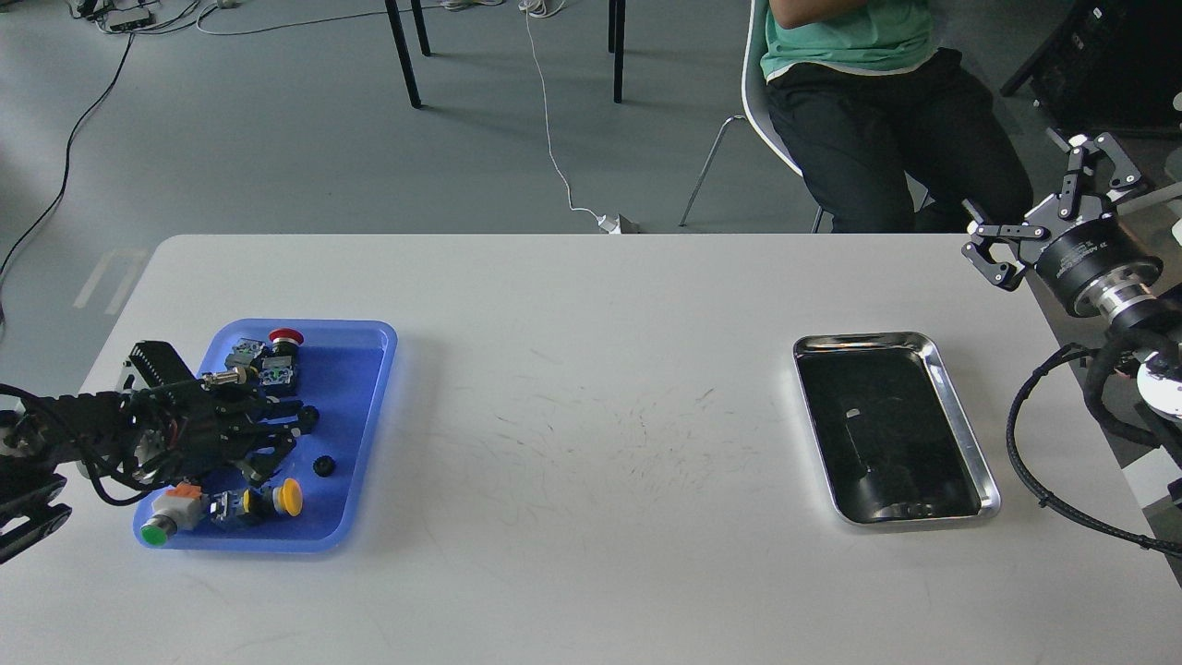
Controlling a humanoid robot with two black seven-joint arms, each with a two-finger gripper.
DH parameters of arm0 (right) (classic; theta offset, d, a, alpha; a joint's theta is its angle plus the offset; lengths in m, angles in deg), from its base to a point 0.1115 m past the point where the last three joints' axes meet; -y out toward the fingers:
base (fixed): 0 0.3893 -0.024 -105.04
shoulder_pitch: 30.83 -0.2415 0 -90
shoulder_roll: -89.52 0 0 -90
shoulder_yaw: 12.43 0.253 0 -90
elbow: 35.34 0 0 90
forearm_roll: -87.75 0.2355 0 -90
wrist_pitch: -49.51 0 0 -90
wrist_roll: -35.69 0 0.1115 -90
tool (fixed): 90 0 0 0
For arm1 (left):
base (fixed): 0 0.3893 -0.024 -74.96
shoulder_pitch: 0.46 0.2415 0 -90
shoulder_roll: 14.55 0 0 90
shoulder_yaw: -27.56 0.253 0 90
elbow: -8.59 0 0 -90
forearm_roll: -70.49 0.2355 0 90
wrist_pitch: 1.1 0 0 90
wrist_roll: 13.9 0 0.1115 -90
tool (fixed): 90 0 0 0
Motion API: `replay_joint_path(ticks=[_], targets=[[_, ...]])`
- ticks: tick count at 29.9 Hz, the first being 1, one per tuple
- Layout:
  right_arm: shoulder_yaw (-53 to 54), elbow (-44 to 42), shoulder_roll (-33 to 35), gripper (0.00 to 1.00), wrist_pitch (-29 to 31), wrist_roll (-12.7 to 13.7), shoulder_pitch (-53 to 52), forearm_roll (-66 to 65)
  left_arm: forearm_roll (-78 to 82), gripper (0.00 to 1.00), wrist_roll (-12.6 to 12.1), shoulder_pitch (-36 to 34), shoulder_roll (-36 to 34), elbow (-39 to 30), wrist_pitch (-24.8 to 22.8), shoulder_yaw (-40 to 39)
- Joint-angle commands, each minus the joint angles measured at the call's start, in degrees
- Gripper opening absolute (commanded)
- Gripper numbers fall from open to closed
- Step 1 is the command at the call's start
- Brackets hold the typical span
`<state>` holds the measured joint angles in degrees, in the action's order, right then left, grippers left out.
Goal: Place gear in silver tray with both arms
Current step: 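Grasp a small black part in the blue tray with the left gripper, then carry the black part to mid-table and release it with the left gripper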
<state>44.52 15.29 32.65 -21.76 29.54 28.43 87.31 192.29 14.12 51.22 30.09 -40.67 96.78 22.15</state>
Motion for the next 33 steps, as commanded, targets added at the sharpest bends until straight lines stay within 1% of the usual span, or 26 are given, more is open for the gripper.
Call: replay_joint_path(ticks=[1, 5, 13, 18, 22, 31, 33], targets=[[0.0, 0.0, 0.0, 0.99, 0.0, 0.0, 0.0, 0.0, 0.0, 0.19, 0.0, 0.0, 0.0, 0.2, -0.3, 0.0], [0.0, 0.0, 0.0, 0.99, 0.0, 0.0, 0.0, 0.0, -0.1, 0.14, 0.0, 0.0, -0.1, 0.2, -0.3, 0.0], [0.0, 0.0, 0.0, 0.99, 0.0, 0.0, -0.1, 0.0, -4.6, 0.10, 0.0, -0.4, -0.2, 0.0, -0.2, -0.1], [0.0, 0.0, -0.1, 0.99, 0.0, 0.0, -0.1, 0.0, -8.2, 0.10, 0.0, -1.8, -0.3, -1.2, -0.2, -0.5], [0.0, 0.0, -0.1, 0.99, -0.1, 0.0, -0.1, 0.0, -9.0, 0.10, 0.0, -4.3, -0.7, -4.0, -0.2, -0.7], [-0.1, 0.0, -0.1, 0.99, -0.1, 0.0, -0.3, 0.0, -13.0, 0.10, 0.0, -10.2, -2.0, -15.0, -0.5, -1.0], [-0.1, 0.0, 0.0, 0.99, -0.1, 0.0, -0.4, 0.0, -13.1, 0.10, 0.0, -11.5, -1.8, -17.2, -1.4, -1.0]])
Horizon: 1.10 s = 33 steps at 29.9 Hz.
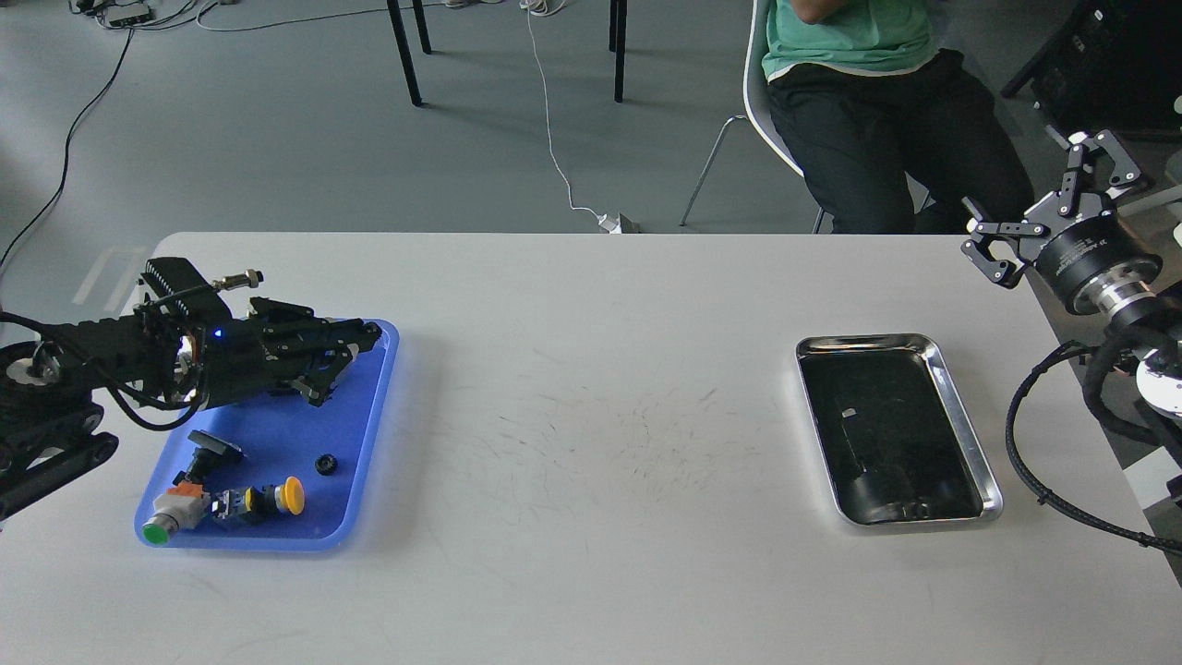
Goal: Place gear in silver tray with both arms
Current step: 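Carry the black part to mid-table and release it with the left gripper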
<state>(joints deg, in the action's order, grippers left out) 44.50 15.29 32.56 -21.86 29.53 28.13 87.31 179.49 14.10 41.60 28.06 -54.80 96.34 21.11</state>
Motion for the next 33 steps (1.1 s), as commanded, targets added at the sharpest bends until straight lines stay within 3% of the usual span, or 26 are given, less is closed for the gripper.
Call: replay_joint_path(ticks=[1, 5, 12, 19, 24, 27, 33], targets=[[-0.1, 0.0, 0.1, 0.99, 0.0, 0.0, -0.1, 0.0, -0.3, 0.10, 0.0, -2.8, 0.5, -4.3, -1.9, -0.1], [-0.2, 0.0, 0.1, 0.99, 0.0, 0.0, -0.4, 0.0, -0.2, 0.11, -0.2, -3.9, 3.3, -7.4, -3.7, 0.0], [-1.5, 0.0, 0.2, 0.99, -0.5, 0.0, -1.0, 0.0, 0.4, 0.11, -4.8, -4.4, 13.8, -6.2, -5.2, 0.5], [-1.6, 0.0, 0.4, 0.99, -0.6, 0.0, -1.0, 0.0, 2.3, 0.11, -8.3, -4.6, 29.3, 3.7, -6.8, 1.0], [-1.6, 0.0, 0.4, 0.99, -0.6, 0.0, -1.0, 0.0, 3.0, 0.10, -7.7, -4.7, 37.7, 14.9, -6.8, 5.0], [-1.6, 0.0, 0.5, 0.99, -0.6, 0.0, -1.0, 0.0, 2.8, 0.10, -6.1, -4.5, 42.6, 20.4, -6.7, 6.6], [-1.6, -0.1, 0.6, 0.99, -0.6, 0.0, -1.0, 0.0, 2.6, 0.10, -5.7, -4.4, 46.2, 23.4, -4.6, 8.8]])
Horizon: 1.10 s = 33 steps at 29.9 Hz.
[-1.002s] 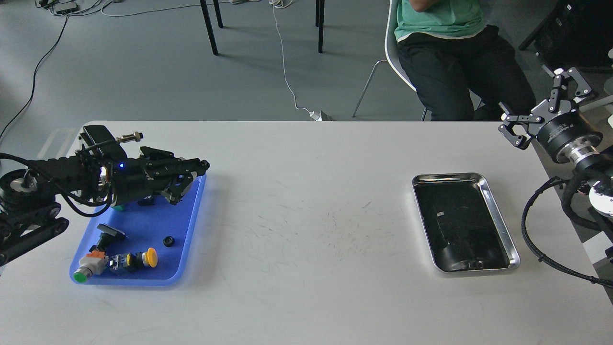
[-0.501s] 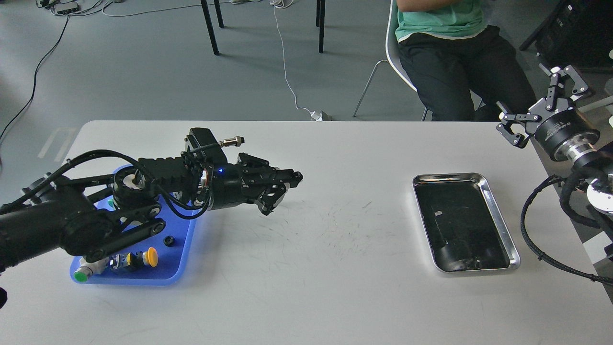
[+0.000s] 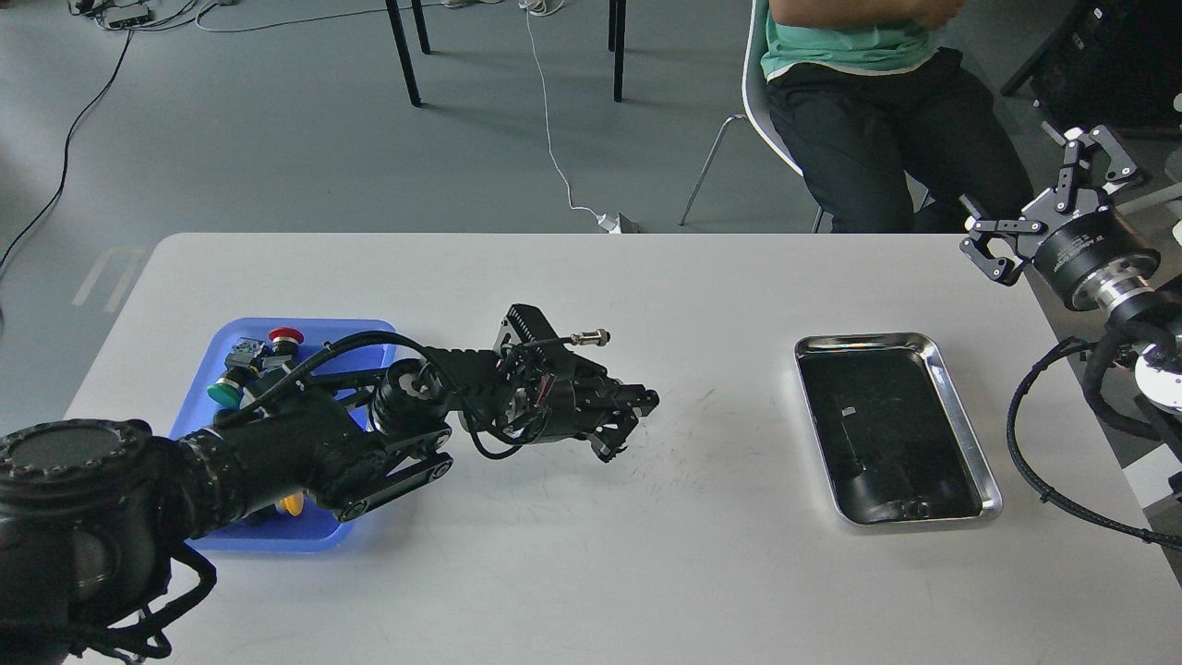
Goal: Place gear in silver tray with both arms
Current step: 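Carry the black part to mid-table and release it with the left gripper, then withdraw the left arm and raise the right arm toward mid-table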
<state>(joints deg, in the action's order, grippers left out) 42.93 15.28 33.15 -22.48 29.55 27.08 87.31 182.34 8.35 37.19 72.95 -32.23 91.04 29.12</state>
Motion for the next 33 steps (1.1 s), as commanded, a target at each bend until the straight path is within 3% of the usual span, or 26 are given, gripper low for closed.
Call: replay_joint_path(ticks=[1, 16, 18, 27, 33], targets=[[0.0, -0.1, 0.0, 0.99, 0.0, 0.0, 0.1, 0.0, -0.2, 0.10, 0.1, -0.1, 1.8, 0.8, 0.8, 0.8], [0.0, -0.1, -0.1, 0.99, 0.0, 0.0, 0.0, 0.0, -0.7, 0.12, 0.1, -0.2, 2.5, 4.1, 2.5, 0.8], [0.0, -0.1, -0.2, 0.99, 0.0, -0.1, 0.0, 0.0, -0.9, 0.18, 0.1, -0.3, 2.5, 4.1, 2.7, 0.6], [0.1, -0.1, -0.5, 0.99, -0.1, -0.1, 0.0, 0.0, -11.5, 0.70, 0.3, -4.4, 1.9, 3.9, 4.9, -0.2], [0.2, -0.1, -0.7, 0.99, -1.0, 0.0, -0.3, 0.0, -29.3, 0.85, 0.4, -10.6, -0.9, 4.0, 5.0, -0.2]])
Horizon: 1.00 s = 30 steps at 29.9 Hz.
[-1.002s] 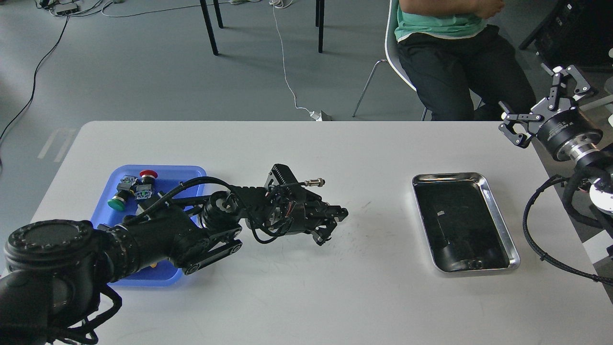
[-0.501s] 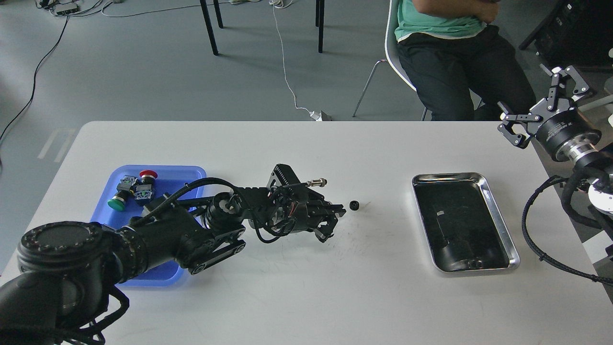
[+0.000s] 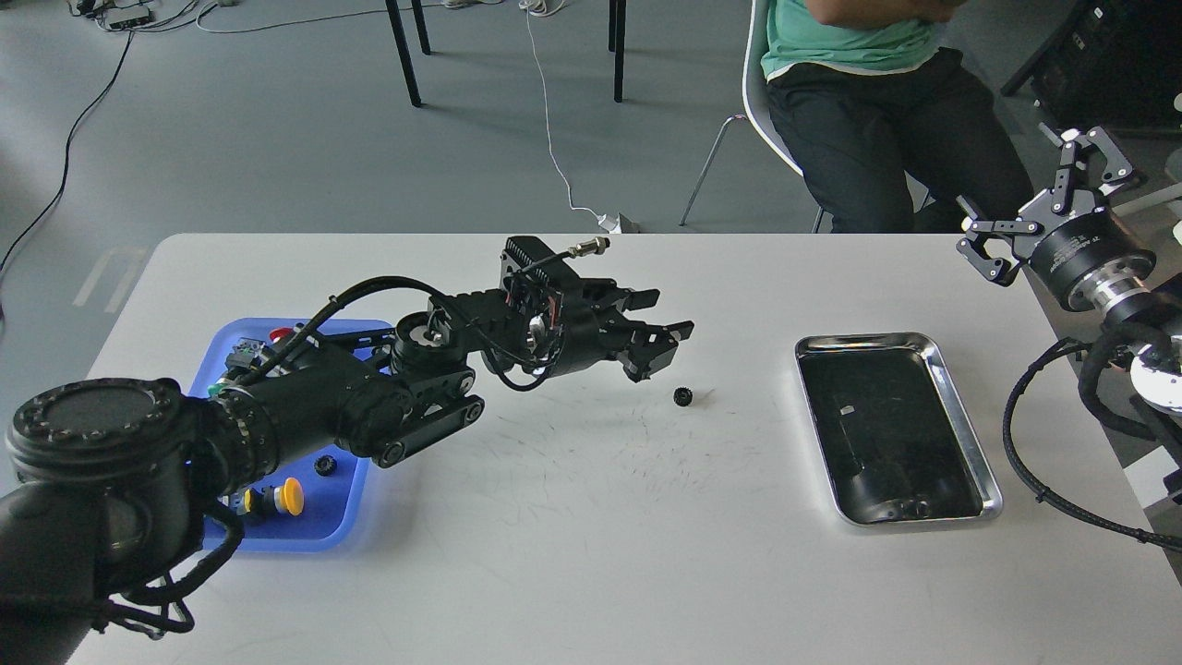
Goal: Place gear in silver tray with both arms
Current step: 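Withdraw the left arm and raise the right arm toward mid-table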
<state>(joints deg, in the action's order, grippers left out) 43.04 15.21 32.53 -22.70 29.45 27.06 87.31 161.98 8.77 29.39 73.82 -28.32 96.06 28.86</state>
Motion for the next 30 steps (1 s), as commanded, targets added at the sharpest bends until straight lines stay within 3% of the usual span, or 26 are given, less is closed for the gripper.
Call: replay_joint_path(ticks=[1, 13, 17, 21, 26, 30], targets=[[0.1, 0.0, -0.2, 0.99, -1.3, 0.1, -0.8, 0.0, -12.6, 0.86, 0.0, -3.6, -2.7, 0.0, -0.1, -0.1], [-4.0, 0.3, -0.8, 0.99, -3.2, 1.1, -4.9, 0.0, -61.7, 0.93, -0.3, -10.3, -15.3, 0.1, -3.0, -1.5], [-11.0, 0.7, -0.8, 0.99, -3.7, 1.1, -9.5, -0.1, -71.9, 0.93, -0.7, -9.0, -19.5, 0.3, -7.4, -6.7], [-19.6, 0.8, -0.6, 0.99, -4.8, 1.3, -16.5, -2.9, -75.1, 0.98, -1.0, -3.1, -22.2, 2.1, -12.0, -14.6], [-30.4, 3.8, -0.7, 0.99, -5.7, 3.1, -26.0, -14.7, -79.8, 0.98, -4.2, 3.4, -23.2, 6.1, -21.1, -28.2], [-40.1, 9.4, -1.5, 0.99, -5.9, 5.9, -33.2, -26.2, -83.4, 0.98, -7.0, 6.0, -24.8, 7.2, -26.9, -32.9]])
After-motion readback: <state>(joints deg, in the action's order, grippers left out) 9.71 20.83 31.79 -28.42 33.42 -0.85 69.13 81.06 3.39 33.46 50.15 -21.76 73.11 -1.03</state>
